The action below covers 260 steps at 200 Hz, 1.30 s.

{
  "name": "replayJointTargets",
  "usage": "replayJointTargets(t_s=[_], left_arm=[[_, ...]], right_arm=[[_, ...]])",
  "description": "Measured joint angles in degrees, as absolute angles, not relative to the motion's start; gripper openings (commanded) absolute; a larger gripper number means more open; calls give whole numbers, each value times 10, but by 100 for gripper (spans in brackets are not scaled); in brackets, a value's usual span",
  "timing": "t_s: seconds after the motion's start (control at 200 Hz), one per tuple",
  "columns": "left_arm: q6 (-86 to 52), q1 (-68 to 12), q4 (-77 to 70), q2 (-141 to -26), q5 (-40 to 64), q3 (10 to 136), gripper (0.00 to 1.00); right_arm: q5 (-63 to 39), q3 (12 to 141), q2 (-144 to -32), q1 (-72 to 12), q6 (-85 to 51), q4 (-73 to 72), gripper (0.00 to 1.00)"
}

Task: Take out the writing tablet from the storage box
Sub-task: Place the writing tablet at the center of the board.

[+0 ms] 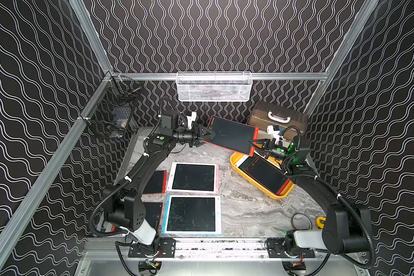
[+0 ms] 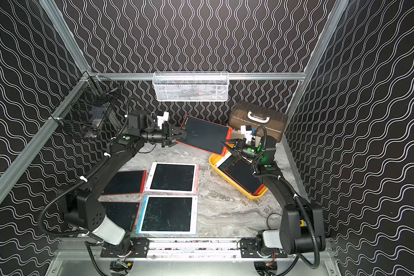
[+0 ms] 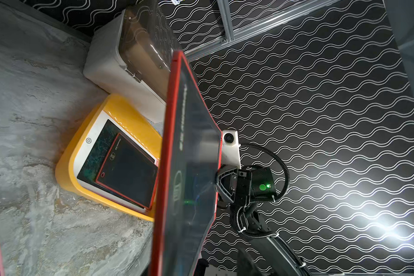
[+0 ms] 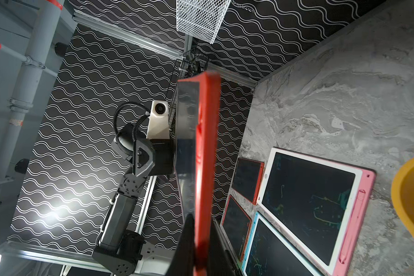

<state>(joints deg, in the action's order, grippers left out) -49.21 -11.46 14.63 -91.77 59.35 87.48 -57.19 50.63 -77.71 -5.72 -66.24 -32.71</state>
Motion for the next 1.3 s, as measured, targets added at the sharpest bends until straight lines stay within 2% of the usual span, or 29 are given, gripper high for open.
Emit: replayJointTargets(t_s=[0.04, 0.11, 0.125, 0.255, 0.425, 0.681, 0.946, 1.301], left_arm=[[-477, -114, 166, -918, 586, 889, 77], [-444, -109, 207, -919, 569, 914, 98], [-438, -108, 216, -919, 565, 919, 99], [-371, -97, 311, -918, 501, 969, 99], [-276, -94, 436, -881, 360, 1019, 99], [-221, -94, 525, -756, 210, 973, 99], [-211, -97, 583, -646, 116, 883, 99], [-213, -98, 597, -606, 74, 843, 99]], right_arm=[[-567, 506, -772, -59, -658, -319, 0], [-559, 506, -765, -60, -651, -302, 0], [-557, 507, -764, -61, -649, -297, 0], [-531, 522, -757, -65, -618, -239, 0], [-479, 556, -781, -91, -590, -170, 0], [-410, 633, -874, -145, -573, -115, 0], [-365, 733, -986, -223, -559, -96, 0], [-353, 888, -1176, -317, -565, -109, 0]])
